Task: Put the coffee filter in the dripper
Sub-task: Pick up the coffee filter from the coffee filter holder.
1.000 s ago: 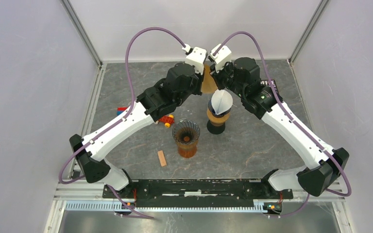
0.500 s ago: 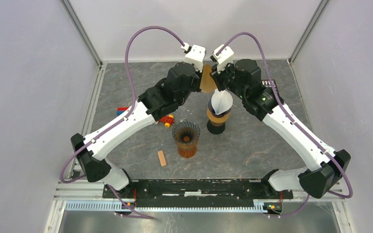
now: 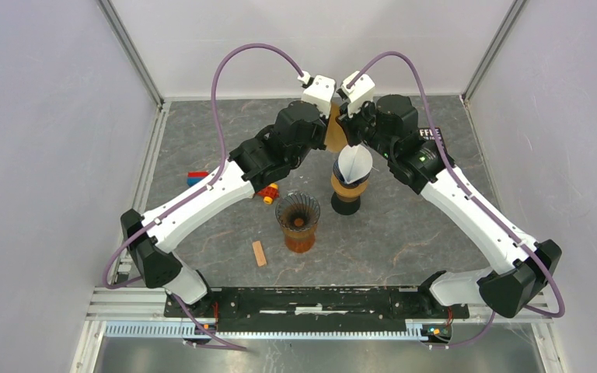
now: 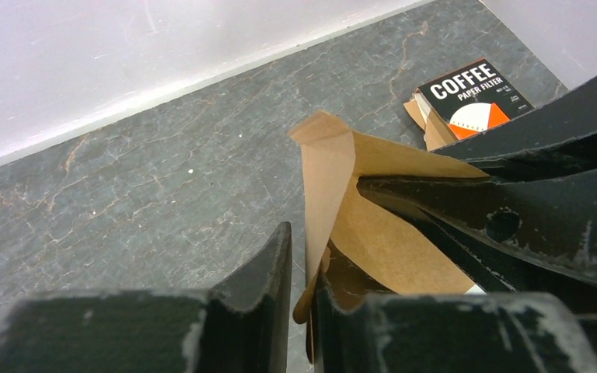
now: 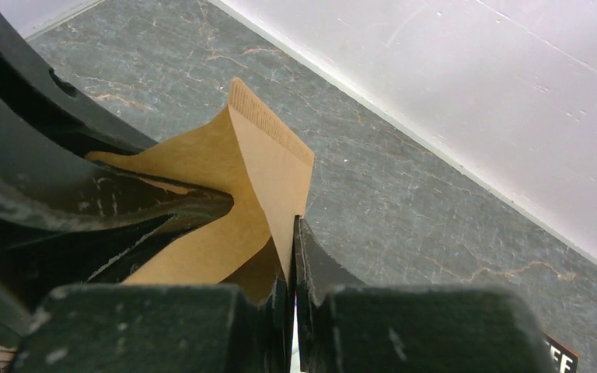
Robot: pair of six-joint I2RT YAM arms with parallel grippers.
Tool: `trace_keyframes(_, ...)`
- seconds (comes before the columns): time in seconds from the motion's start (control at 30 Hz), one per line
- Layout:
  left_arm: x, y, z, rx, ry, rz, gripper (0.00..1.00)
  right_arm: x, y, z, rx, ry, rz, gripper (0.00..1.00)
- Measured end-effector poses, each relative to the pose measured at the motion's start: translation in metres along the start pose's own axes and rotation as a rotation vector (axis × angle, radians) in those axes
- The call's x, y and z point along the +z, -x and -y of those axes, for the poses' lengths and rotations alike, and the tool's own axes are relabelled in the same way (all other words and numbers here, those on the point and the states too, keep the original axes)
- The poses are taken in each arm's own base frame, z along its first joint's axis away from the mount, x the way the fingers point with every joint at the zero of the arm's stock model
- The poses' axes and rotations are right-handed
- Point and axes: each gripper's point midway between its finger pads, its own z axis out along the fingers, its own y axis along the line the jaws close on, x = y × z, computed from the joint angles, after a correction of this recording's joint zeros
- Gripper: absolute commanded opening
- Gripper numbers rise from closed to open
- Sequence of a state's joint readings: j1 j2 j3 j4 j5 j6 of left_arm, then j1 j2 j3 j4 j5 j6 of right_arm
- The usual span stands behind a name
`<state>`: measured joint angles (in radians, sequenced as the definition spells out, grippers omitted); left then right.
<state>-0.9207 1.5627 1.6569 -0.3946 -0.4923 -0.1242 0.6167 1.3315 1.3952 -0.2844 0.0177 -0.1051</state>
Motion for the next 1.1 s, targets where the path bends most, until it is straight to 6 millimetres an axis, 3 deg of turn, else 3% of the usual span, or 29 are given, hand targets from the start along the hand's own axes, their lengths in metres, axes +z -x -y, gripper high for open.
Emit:
trace_keyframes(0.3,0.000,-0.001,0.000,0.004,-0.005,0.008,0.18,-0.007,0.004,0.003,-0.012,-0.013,0.013,0.04)
trace_keyframes(0.6,-0.010,0.007,0.005,0.013,-0.066,0.032,0.24,-0.008,0.005,0.004,-0.027,-0.013,0.016,0.03)
trace_keyframes(0.87,-0.016,0.015,0.014,0.048,-0.136,0.056,0.50,-0.006,-0.004,-0.002,-0.042,0.018,0.010,0.03)
trace_keyframes(1.1,-0.018,0.023,0.015,0.108,-0.159,0.092,0.61,-0.007,-0.008,-0.013,-0.042,0.076,0.019,0.02)
